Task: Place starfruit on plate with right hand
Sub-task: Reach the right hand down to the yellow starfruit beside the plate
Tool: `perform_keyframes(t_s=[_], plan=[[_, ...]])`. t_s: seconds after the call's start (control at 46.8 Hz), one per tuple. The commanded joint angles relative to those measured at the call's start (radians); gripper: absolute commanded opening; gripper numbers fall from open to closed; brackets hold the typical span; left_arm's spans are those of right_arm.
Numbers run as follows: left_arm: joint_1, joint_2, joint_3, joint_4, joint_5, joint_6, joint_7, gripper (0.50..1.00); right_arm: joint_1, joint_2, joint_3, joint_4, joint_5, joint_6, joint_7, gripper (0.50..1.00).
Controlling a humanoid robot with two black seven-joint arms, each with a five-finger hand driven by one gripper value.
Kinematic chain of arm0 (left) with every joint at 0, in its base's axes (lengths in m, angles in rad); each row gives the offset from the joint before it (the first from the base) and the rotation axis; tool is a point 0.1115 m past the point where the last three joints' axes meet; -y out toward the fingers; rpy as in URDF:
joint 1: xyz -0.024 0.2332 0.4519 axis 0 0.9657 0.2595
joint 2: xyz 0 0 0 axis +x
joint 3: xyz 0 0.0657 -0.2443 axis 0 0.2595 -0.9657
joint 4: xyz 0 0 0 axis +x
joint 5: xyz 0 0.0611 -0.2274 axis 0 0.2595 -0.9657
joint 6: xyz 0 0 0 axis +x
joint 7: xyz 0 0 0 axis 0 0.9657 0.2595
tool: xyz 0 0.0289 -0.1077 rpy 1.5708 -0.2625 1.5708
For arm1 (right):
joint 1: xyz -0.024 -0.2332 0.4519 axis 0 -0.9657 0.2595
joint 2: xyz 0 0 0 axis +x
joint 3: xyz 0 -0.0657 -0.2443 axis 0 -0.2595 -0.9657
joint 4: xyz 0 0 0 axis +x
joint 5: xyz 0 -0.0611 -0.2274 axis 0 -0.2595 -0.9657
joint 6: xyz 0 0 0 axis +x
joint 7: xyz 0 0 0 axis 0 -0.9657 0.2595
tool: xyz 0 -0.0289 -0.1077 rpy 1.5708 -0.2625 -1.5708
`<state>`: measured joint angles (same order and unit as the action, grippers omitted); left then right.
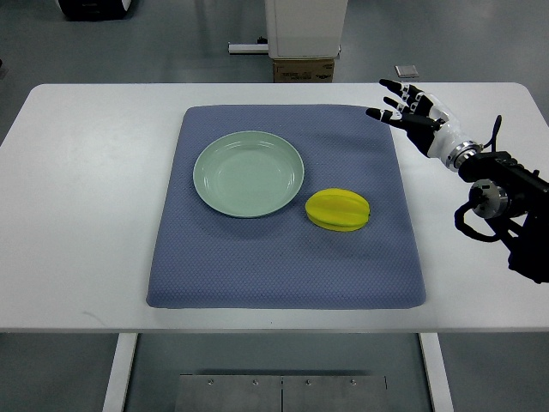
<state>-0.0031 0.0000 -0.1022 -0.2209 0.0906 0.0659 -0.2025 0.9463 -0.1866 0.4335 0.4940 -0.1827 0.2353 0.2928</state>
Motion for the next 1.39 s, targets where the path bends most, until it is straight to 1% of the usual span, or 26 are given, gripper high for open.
perform_keyframes(t_s=[0.0,0.107,0.278,0.406,0.513,0.599,0.748,0.919,1.026,1.133,1.304,1.368], plan=[[0.0,0.0,0.001,0.0,0.0,0.0,0.0,1.0,-0.003,0.003,-0.001,0.001,-0.05,0.036,0.023,1.0],[0.0,0.0,-0.001,0.0,0.0,0.0,0.0,1.0,-0.004,-0.004,-0.001,0.003,-0.118,0.102,0.065,1.0],[0.0,0.0,-0.001,0.0,0.0,0.0,0.0,1.0,0.0,-0.016,-0.001,0.011,-0.165,0.151,0.075,1.0],[0.0,0.0,0.001,0.0,0.0,0.0,0.0,1.0,-0.003,-0.057,-0.001,0.096,-0.237,0.2,0.085,1.0],[0.0,0.0,0.001,0.0,0.0,0.0,0.0,1.0,-0.009,-0.077,-0.006,0.179,-0.311,0.206,0.088,1.0],[0.0,0.0,0.001,0.0,0.0,0.0,0.0,1.0,-0.012,-0.077,-0.01,0.205,-0.371,0.206,0.089,1.0],[0.0,0.0,0.001,0.0,0.0,0.0,0.0,1.0,-0.012,-0.08,-0.068,0.205,-0.469,0.206,0.138,1.0],[0.0,0.0,-0.001,0.0,0.0,0.0,0.0,1.0,-0.012,-0.093,-0.117,0.205,-0.575,0.2,0.209,1.0],[0.0,0.0,0.001,0.0,0.0,0.0,0.0,1.0,-0.012,-0.096,-0.13,0.204,-0.589,0.2,0.235,1.0],[0.0,0.0,-0.001,0.0,0.0,0.0,0.0,1.0,-0.011,-0.12,-0.162,0.204,-0.59,0.199,0.258,1.0],[0.0,0.0,0.001,0.0,0.0,0.0,0.0,1.0,-0.009,-0.14,-0.229,0.201,-0.604,0.196,0.318,1.0],[0.0,0.0,0.001,0.0,0.0,0.0,0.0,1.0,-0.011,-0.143,-0.248,0.199,-0.61,0.188,0.318,1.0]])
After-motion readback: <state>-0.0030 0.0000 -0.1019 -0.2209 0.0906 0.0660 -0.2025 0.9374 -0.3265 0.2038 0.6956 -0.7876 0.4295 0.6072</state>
